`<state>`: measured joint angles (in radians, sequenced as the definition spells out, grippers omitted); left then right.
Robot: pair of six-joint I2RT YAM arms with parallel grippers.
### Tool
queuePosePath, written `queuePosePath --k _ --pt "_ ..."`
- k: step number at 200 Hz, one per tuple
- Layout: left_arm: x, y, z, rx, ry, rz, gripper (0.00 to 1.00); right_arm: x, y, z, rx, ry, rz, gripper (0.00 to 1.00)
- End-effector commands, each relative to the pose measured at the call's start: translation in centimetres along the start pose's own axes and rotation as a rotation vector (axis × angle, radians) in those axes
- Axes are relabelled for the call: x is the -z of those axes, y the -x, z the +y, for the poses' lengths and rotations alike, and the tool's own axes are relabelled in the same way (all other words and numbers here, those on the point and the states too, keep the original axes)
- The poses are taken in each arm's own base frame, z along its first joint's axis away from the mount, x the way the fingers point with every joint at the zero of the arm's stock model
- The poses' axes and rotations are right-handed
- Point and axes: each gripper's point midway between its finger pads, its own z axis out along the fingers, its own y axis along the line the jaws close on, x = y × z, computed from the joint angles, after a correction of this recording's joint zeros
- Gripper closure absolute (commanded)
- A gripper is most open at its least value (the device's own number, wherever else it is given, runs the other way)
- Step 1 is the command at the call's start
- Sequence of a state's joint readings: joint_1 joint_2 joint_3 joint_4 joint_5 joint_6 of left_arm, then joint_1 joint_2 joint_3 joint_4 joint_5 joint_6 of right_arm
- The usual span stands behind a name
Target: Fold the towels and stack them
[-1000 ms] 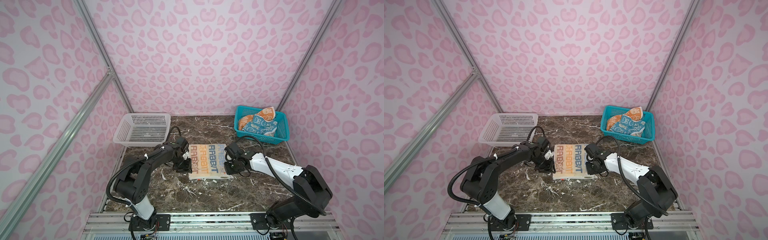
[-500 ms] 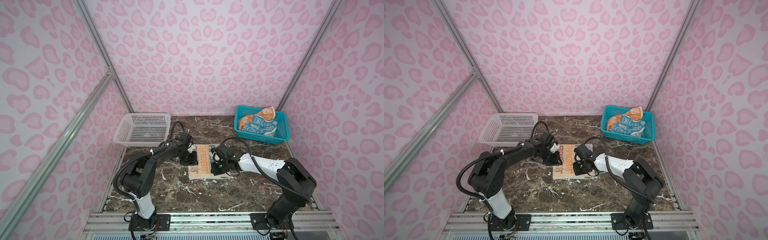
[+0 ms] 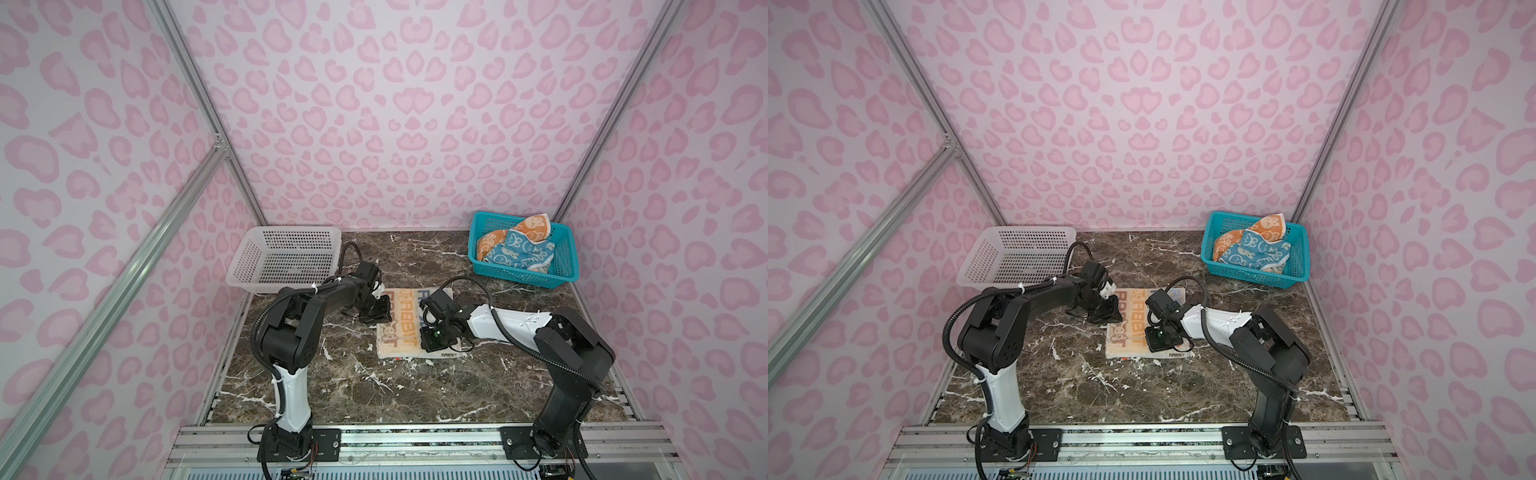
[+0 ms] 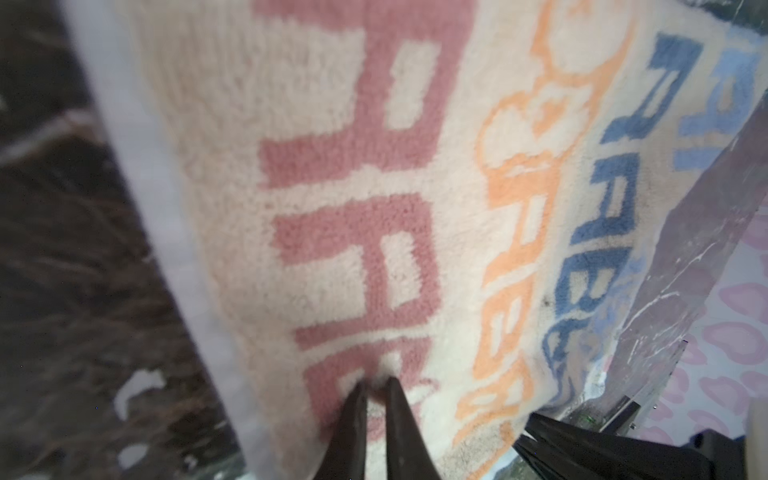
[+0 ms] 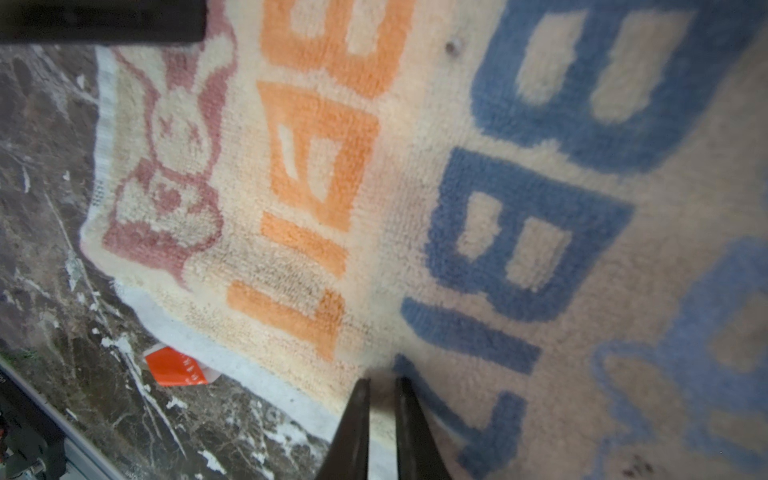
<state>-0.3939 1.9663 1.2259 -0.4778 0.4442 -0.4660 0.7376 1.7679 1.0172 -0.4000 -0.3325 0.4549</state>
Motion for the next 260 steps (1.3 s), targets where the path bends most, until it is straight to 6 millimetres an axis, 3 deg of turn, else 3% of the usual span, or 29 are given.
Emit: queuePosePath --k 1,45,82,117,156,169,192,233,260 --pt "-0.4 1.1 4.2 0.012 0.178 -0.060 0.86 0.3 -1.0 0.3 0.053 0.022 0.035 0.82" --pt "0.1 2.1 4.2 0.015 0.177 -0.089 0.85 0.3 -1.6 0.6 0.091 0.043 0.069 0.80" --pt "2.2 1.9 0.7 -0.053 0.039 -0.107 0.81 1.3 -0.8 1.1 0.103 0.051 0.029 0.80" --pt "4.7 -0.8 -1.4 -0.095 -0.061 -0.074 0.80 2.8 0.7 1.0 0.088 0.035 -0.058 0.81" --pt "3.8 -4.7 -2.9 -0.080 -0.142 0.017 0.82 2.4 2.3 -1.8 -0.039 -0.032 -0.088 0.88" --pt "2.9 -5.8 -2.5 -0.071 -0.121 0.043 0.82 2.1 2.4 -2.7 -0.073 -0.056 -0.082 0.89" --pt "1.7 -7.2 0.0 -0.019 -0.037 0.068 0.86 1.5 1.9 -4.3 -0.101 -0.126 -0.051 0.91" --pt "1.7 -9.3 4.4 -0.002 0.154 0.090 0.88 1.1 -0.2 -7.1 -0.095 -0.264 0.022 0.94" --pt "2.3 -9.3 3.6 -0.051 0.119 0.075 0.87 1.4 -0.2 -6.6 -0.050 -0.231 0.023 0.94"
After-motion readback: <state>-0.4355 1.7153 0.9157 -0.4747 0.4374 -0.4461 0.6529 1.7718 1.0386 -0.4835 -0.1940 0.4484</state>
